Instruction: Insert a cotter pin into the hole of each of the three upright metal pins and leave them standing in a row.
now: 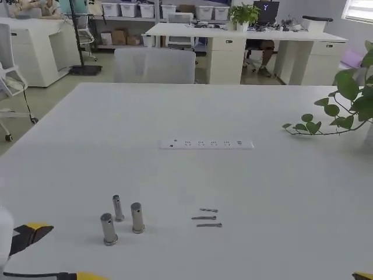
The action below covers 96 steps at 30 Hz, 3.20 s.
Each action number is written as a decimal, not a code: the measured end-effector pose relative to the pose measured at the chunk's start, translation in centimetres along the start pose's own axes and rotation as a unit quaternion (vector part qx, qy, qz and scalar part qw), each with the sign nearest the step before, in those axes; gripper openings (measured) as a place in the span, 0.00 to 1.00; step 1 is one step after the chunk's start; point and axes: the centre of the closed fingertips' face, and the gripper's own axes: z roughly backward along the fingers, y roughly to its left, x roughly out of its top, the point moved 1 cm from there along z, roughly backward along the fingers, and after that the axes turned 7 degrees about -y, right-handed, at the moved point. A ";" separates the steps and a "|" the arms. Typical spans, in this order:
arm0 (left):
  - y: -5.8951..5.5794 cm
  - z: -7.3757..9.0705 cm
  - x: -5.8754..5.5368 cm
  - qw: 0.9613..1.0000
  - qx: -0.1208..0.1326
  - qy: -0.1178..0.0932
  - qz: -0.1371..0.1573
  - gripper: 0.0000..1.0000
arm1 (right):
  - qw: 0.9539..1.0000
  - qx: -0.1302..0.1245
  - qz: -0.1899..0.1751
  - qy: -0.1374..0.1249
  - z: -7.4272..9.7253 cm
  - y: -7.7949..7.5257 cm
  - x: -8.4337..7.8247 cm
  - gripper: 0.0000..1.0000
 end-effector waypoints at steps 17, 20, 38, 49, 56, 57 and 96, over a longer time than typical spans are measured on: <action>0.5 -2.0 0.2 1.000 0.001 0.002 0.007 0.83 | 1.000 -0.001 -0.002 0.003 -0.1 0.2 -0.1 0.98; 0.5 -2.3 0.2 1.000 0.001 0.002 0.009 0.82 | 1.000 -0.002 -0.005 0.003 -0.1 0.1 -0.1 0.98; 1.1 -4.7 -0.2 0.999 0.001 0.006 0.034 0.64 | 1.000 -0.005 -0.002 0.006 -0.2 0.0 0.0 0.97; 1.4 -5.4 -0.8 0.999 0.008 0.017 0.033 0.57 | 1.000 0.000 -0.005 0.002 -0.7 0.3 0.0 0.97; 1.5 -5.6 -1.1 0.999 0.011 0.020 0.035 0.52 | 1.000 0.003 -0.009 0.000 -0.8 0.3 -0.1 0.96; 1.5 -5.6 -1.1 0.999 0.010 0.020 0.035 0.50 | 1.000 0.003 -0.009 -0.001 -0.8 0.4 0.0 0.96; 2.6 -7.2 -0.8 0.999 0.042 0.006 0.024 0.18 | 1.000 0.008 -0.013 -0.002 -0.9 0.7 -0.1 0.95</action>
